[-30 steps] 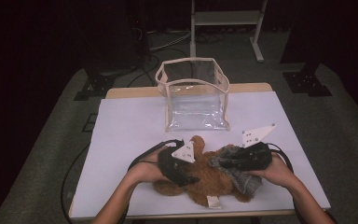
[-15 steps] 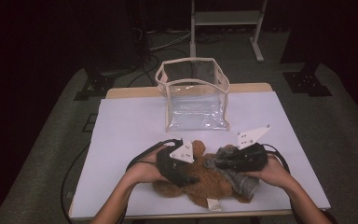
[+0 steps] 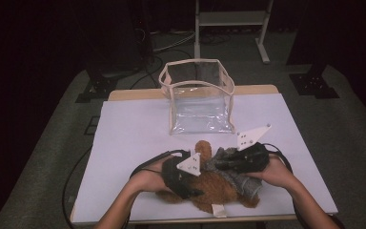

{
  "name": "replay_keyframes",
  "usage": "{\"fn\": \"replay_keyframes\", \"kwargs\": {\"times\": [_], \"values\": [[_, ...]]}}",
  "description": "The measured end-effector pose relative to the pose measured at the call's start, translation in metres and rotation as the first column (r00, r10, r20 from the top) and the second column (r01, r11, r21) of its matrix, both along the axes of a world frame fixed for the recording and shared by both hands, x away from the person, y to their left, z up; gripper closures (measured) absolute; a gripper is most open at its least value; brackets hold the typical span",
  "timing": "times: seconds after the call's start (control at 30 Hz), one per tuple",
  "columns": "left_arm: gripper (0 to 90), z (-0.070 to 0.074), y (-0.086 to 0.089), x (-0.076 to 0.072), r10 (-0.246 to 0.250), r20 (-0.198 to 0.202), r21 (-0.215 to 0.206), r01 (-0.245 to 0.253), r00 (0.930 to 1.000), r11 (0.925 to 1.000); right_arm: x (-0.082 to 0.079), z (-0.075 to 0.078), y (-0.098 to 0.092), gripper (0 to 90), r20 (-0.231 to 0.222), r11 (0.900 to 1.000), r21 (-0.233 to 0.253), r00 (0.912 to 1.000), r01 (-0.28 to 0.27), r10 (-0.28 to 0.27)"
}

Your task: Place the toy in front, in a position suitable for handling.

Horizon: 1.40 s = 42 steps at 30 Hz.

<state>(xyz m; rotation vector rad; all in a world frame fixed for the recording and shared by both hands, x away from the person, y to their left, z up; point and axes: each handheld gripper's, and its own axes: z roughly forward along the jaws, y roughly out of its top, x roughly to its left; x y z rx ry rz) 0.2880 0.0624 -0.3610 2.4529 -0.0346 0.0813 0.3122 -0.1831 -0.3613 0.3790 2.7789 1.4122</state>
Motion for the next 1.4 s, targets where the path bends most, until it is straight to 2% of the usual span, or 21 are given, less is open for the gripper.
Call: {"fn": "replay_keyframes", "kwargs": {"times": [0.07, 0.1, 0.17, 0.27, 0.3, 0.43, 0.57, 0.73, 0.77, 0.9, 1.13, 1.3, 1.4], "values": [[32.6, 0.003, 0.001, 0.001, 0.004, 0.000, -0.009, -0.004, 1.0000, 1.0000, -0.004, -0.006, -0.001, 81.9, -0.017, 1.000, 0.018, 0.9999, 0.004, -0.004], [30.9, 0.008, 0.002, 0.003, 0.024, 0.006, -0.024, -0.024, 0.9997, 0.9994, -0.006, -0.008, -0.003, 81.9, -0.021, 1.000, 0.029, 0.9998, 0.008, -0.008], [30.7, 0.011, 0.002, 0.004, 0.030, 0.008, -0.025, -0.030, 0.9995, 0.9992, -0.012, -0.009, -0.007, 81.9, -0.024, 0.999, 0.042, 0.9997, 0.002, -0.001], [36.7, 0.008, 0.001, 0.002, 0.009, 0.006, -0.006, -0.009, 0.9999, 0.9999, -0.018, -0.008, -0.007, 81.8, -0.021, 0.999, 0.042, 0.9997, -0.015, 0.016], [38.5, 0.003, 0.000, -0.001, -0.011, -0.012, -0.001, 0.011, 0.9999, 0.9999, -0.019, -0.007, -0.007, 81.8, -0.019, 0.999, 0.037, 0.9996, -0.018, 0.019], [37.9, -0.004, 0.000, -0.005, -0.021, -0.011, 0.024, 0.022, 0.9997, 0.9995, -0.014, 0.002, -0.008, 81.5, 0.009, 0.999, 0.031, 0.9999, -0.010, 0.009], [37.9, -0.004, 0.002, -0.006, -0.024, -0.017, 0.020, 0.024, 0.9996, 0.9995, -0.004, 0.008, -0.008, 81.5, 0.031, 0.999, 0.022, 0.9991, 0.027, -0.027], [37.9, -0.005, 0.003, -0.009, -0.033, -0.017, 0.024, 0.033, 0.9993, 0.9991, -0.001, -0.001, -0.005, 81.5, -0.010, 1.000, 0.023, 0.9997, 0.021, -0.021], [37.9, -0.006, 0.003, -0.010, -0.033, -0.016, 0.025, 0.033, 0.9993, 0.9991, -0.003, -0.006, -0.007, 81.5, -0.021, 0.999, 0.039, 0.9996, 0.022, -0.021], [38.0, -0.005, 0.004, -0.012, -0.027, -0.008, 0.026, 0.027, 0.9996, 0.9993, -0.002, -0.010, -0.020, 81.5, -0.030, 0.998, 0.048, 0.9987, 0.043, -0.042], [38.0, -0.005, 0.006, -0.014, -0.027, -0.006, 0.030, 0.028, 0.9996, 0.9992, -0.002, -0.013, -0.044, 81.1, -0.028, 0.994, 0.002, 0.9938, 0.108, -0.108], [38.1, -0.005, 0.007, -0.015, -0.030, -0.008, 0.035, 0.030, 0.9995, 0.9990, -0.004, -0.013, -0.043, 81.2, -0.029, 0.995, 0.024, 0.9950, 0.096, -0.096], [38.1, -0.006, 0.008, -0.015, -0.024, -0.006, 0.032, 0.024, 0.9997, 0.9992, -0.003, -0.019, -0.046, 81.3, -0.052, 0.994, 0.045, 0.9938, 0.101, -0.098]]}}
